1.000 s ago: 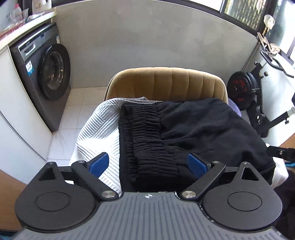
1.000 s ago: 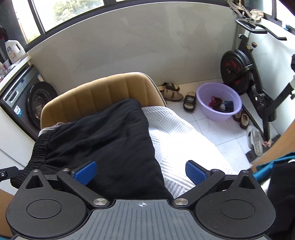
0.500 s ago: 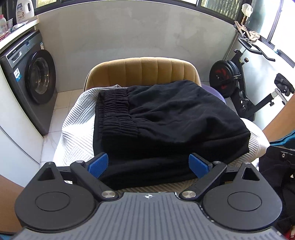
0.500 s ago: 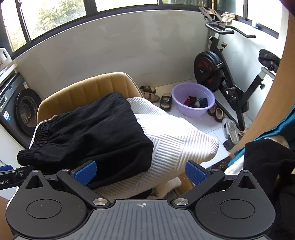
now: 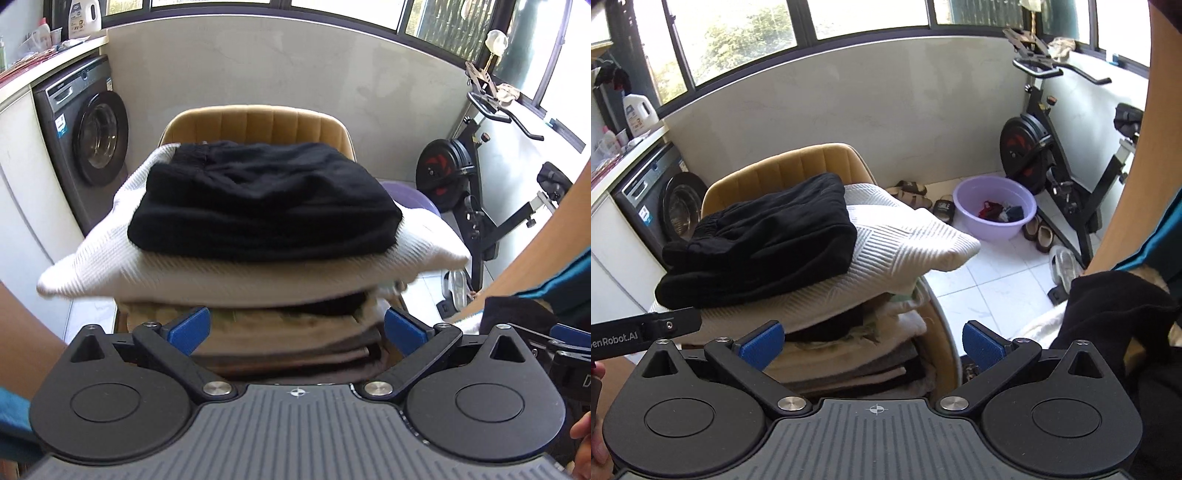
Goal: Fold clothes
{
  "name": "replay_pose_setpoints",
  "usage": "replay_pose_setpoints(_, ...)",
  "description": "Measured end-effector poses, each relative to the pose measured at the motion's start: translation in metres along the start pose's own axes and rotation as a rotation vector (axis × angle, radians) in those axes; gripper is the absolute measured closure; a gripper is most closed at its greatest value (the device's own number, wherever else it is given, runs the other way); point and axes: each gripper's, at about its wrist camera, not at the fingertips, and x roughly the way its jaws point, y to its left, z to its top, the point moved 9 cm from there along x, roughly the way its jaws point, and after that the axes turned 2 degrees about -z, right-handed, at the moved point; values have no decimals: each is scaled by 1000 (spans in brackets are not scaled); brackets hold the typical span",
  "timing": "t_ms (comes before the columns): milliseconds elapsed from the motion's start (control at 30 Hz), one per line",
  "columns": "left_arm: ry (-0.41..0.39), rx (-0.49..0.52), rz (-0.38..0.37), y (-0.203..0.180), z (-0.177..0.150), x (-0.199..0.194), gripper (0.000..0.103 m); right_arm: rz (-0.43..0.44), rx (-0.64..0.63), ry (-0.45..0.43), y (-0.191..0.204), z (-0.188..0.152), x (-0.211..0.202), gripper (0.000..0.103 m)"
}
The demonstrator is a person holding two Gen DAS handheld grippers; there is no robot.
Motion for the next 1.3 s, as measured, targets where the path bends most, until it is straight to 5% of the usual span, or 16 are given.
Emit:
replay_pose_setpoints(333, 37, -71, 134, -10, -75, -58, 1, 83, -55, 47, -26, -61, -51, 1)
replay_pose_setpoints(667, 26, -69, 137, 0, -89, -91, 1, 95, -114, 9, -6, -83, -98, 1)
replay_pose_setpoints(1300, 41, -51, 110, 51, -102, -122, 1, 23, -61, 28, 51, -115, -128, 1)
